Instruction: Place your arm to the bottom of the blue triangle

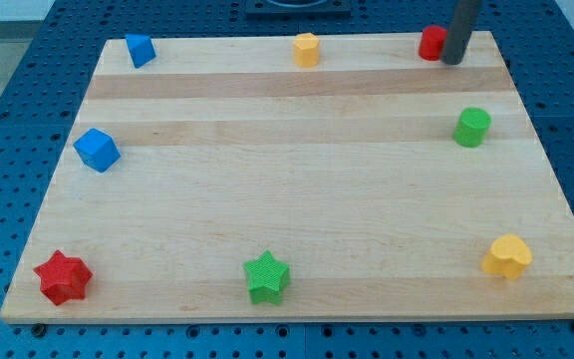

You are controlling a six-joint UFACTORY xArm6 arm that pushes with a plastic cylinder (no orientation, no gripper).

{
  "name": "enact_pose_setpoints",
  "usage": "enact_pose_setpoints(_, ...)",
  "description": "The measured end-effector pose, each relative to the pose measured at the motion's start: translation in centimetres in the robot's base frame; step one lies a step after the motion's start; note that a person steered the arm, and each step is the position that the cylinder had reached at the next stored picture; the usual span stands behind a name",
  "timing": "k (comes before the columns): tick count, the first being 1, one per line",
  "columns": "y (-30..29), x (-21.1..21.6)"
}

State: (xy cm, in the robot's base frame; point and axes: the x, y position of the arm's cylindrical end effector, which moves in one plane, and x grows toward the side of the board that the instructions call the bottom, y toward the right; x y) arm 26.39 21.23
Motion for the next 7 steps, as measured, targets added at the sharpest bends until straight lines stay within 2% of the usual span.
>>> enact_pose_setpoints(1, -0.2, 2.9)
enact_pose_setpoints(2, -2.0, 3.0)
enact_pose_setpoints(5, -14.2, 5.2)
enact_pose_setpoints(7, -14.9, 5.2)
